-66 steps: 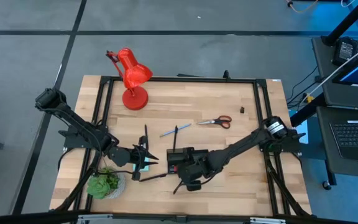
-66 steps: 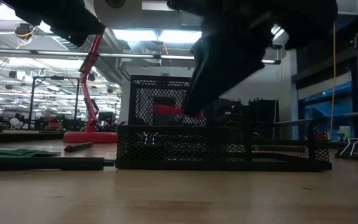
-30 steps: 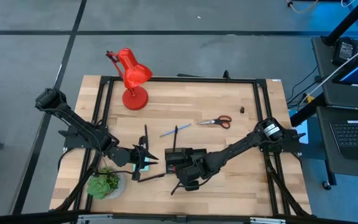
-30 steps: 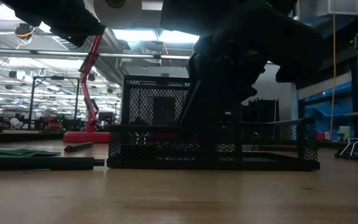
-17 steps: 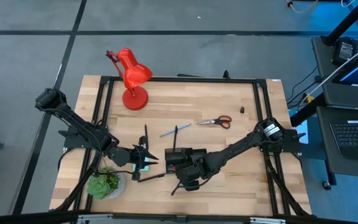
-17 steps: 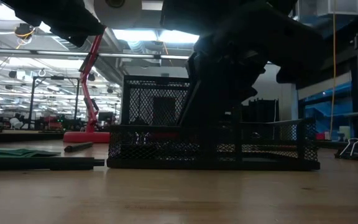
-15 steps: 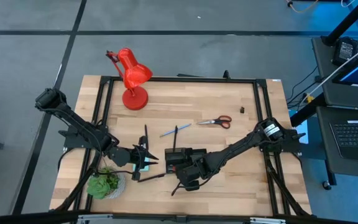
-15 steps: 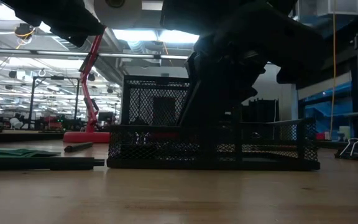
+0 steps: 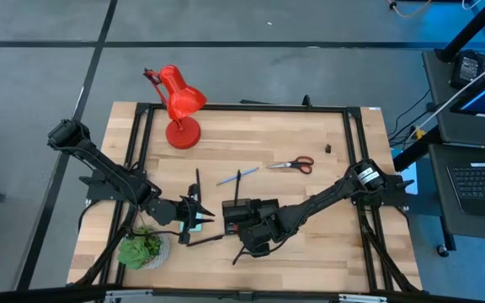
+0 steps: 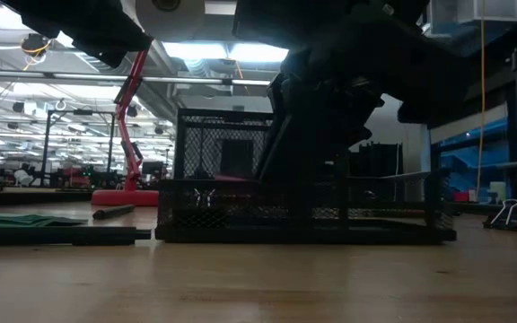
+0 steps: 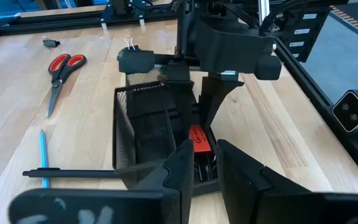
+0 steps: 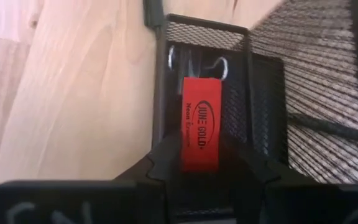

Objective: Pick and place office supplies into organizer
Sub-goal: Put the red eraser into the black desk organizer, then put the bottom black binder clip into the black desk organizer

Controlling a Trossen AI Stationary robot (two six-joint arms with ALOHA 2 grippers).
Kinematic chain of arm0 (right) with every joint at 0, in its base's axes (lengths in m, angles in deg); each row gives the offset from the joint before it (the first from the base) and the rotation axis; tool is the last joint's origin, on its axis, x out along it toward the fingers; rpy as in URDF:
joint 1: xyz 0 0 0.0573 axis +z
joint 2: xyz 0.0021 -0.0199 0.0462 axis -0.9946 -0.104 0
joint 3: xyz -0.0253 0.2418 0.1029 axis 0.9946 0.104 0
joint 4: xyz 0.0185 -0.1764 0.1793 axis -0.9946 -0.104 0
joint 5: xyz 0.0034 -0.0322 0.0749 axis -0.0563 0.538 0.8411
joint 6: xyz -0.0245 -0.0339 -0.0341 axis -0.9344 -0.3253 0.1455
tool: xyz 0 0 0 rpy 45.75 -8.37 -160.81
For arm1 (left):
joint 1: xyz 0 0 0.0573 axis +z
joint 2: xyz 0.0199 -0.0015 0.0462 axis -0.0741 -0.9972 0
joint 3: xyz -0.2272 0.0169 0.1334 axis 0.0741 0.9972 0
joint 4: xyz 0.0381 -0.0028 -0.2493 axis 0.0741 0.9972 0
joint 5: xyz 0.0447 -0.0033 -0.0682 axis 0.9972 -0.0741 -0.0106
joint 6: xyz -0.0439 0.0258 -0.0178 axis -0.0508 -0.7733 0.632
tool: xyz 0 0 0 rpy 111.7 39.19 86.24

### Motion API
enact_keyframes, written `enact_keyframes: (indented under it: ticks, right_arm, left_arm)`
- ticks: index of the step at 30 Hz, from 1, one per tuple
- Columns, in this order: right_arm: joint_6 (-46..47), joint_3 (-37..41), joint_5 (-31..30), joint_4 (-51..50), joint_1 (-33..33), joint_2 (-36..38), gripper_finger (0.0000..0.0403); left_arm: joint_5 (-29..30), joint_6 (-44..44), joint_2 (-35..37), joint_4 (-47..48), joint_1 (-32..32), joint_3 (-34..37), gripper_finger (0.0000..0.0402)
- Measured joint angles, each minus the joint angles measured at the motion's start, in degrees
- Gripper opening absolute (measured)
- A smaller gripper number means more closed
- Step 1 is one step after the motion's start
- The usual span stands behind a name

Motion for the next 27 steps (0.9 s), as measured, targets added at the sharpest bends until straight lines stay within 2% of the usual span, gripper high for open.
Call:
enact_keyframes:
  ticks: [5,13,24,27]
  right_arm:
    - [0.3,0.0,0.5,0.1,-0.1,0.0,0.0140]
    - [0.8,-1.1,1.5,-2.1,0.2,0.1,0.0141]
    - [5.7,-12.3,1.6,-27.6,3.2,0.5,0.0141]
    - [7.0,-12.4,1.5,-31.2,4.1,2.7,0.0141]
  left_arm:
    - [0.0,0.0,0.0,0.0,0.0,0.0,0.0065]
    - [0.0,0.0,0.0,0.0,0.0,0.0,0.0065]
    - [-0.1,0.0,0.0,0.0,0.0,0.0,0.0065]
    - [-0.2,0.2,0.0,0.0,0.0,0.0,0.0065]
